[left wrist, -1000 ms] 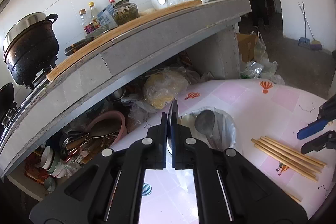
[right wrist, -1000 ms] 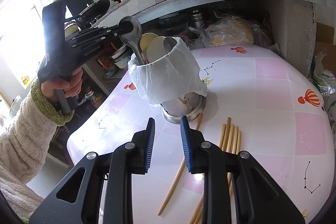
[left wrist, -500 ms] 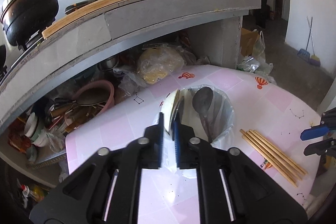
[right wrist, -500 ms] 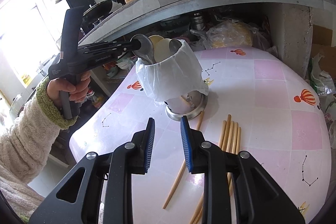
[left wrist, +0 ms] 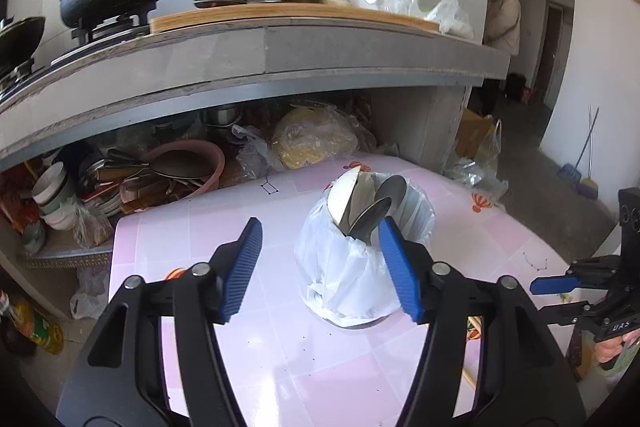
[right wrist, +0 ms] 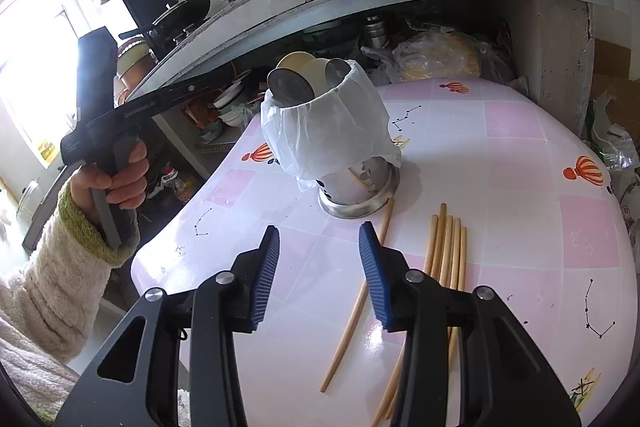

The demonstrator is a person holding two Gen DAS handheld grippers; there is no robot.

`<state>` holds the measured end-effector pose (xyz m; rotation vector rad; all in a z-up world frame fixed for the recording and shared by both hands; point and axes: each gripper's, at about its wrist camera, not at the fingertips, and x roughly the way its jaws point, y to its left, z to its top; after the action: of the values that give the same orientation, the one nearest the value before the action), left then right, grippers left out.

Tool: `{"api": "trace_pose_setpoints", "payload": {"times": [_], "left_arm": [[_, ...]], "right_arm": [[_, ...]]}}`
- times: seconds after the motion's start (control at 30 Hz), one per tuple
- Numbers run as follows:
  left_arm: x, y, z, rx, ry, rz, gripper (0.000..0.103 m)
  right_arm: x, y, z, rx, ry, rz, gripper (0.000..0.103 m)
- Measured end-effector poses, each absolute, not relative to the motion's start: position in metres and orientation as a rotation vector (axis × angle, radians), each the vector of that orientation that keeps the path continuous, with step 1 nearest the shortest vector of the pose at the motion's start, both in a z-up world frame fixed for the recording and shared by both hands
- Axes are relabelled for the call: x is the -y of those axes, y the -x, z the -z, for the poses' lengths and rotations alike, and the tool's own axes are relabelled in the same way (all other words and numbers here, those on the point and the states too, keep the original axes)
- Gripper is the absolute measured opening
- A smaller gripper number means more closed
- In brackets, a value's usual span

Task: Organize utensils
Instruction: 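Lower the spoon into the steel holder and open the left tool, then move both tools down toward the wooden chopsticks on the table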

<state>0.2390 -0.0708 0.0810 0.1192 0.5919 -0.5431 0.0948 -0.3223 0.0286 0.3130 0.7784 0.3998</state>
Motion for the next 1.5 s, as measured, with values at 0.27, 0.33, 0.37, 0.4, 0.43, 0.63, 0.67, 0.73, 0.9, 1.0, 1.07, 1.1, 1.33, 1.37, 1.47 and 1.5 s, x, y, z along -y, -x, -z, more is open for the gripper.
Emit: {"api": "trace_pose_setpoints", "payload": {"times": [0.27, 0.33, 0.37, 0.4, 0.43, 0.63, 0.67, 0.73, 0.9, 1.0, 1.07, 1.1, 1.33, 1.37, 1.47, 1.5], "left_arm": [[0.032, -0.199, -0.071, -0.575, 0.019, 0.487, 0.073], [0.023, -0.189, -0.066, -0.583, 0.053, 0.477, 0.074], [0.019, -0.184, -0.063, -0.589, 0.067, 0.475, 0.075], [0.017, -0.18, -0.06, -0.594, 0.073, 0.468, 0.077], [0.015, -0.175, -0.056, -0.599, 0.079, 0.46, 0.078], [0.007, -0.153, -0.024, -0.673, 0.146, 0.451, 0.08], [0.005, -0.148, -0.019, -0.681, 0.156, 0.443, 0.08], [0.003, -0.14, -0.008, -0.691, 0.173, 0.428, 0.08], [-0.002, -0.124, 0.01, -0.698, 0.174, 0.404, 0.085], [-0.006, -0.118, 0.02, -0.712, 0.209, 0.407, 0.089], [-0.005, -0.116, 0.026, -0.737, 0.215, 0.428, 0.091], [-0.004, -0.115, 0.029, -0.747, 0.215, 0.435, 0.091], [0.017, -0.111, 0.056, -0.825, 0.219, 0.51, 0.092], [0.02, -0.111, 0.058, -0.831, 0.221, 0.52, 0.093], [0.031, -0.113, 0.061, -0.841, 0.207, 0.54, 0.095], [0.035, -0.113, 0.061, -0.839, 0.197, 0.545, 0.095]], "right_arm": [[0.308, -0.087, -0.032, -0.778, -0.279, -0.392, 0.05], [0.304, -0.085, -0.032, -0.776, -0.275, -0.39, 0.051], [0.302, -0.083, -0.032, -0.776, -0.272, -0.389, 0.051], [0.3, -0.082, -0.031, -0.777, -0.272, -0.387, 0.051], [0.298, -0.082, -0.031, -0.779, -0.273, -0.385, 0.052], [0.293, -0.077, -0.024, -0.804, -0.29, -0.365, 0.052], [0.293, -0.076, -0.024, -0.806, -0.293, -0.359, 0.052], [0.295, -0.071, -0.023, -0.807, -0.296, -0.344, 0.053], [0.302, -0.06, -0.018, -0.823, -0.3, -0.291, 0.057], [0.309, -0.049, -0.012, -0.832, -0.301, -0.251, 0.057], [0.314, -0.042, -0.006, -0.845, -0.31, -0.225, 0.057], [0.315, -0.04, -0.004, -0.851, -0.314, -0.218, 0.057], [0.328, -0.032, 0.024, -0.916, -0.351, -0.123, 0.057], [0.329, -0.032, 0.025, -0.912, -0.354, -0.112, 0.057], [0.334, -0.03, 0.03, -0.903, -0.356, -0.092, 0.057], [0.335, -0.03, 0.032, -0.904, -0.356, -0.089, 0.057]]}}
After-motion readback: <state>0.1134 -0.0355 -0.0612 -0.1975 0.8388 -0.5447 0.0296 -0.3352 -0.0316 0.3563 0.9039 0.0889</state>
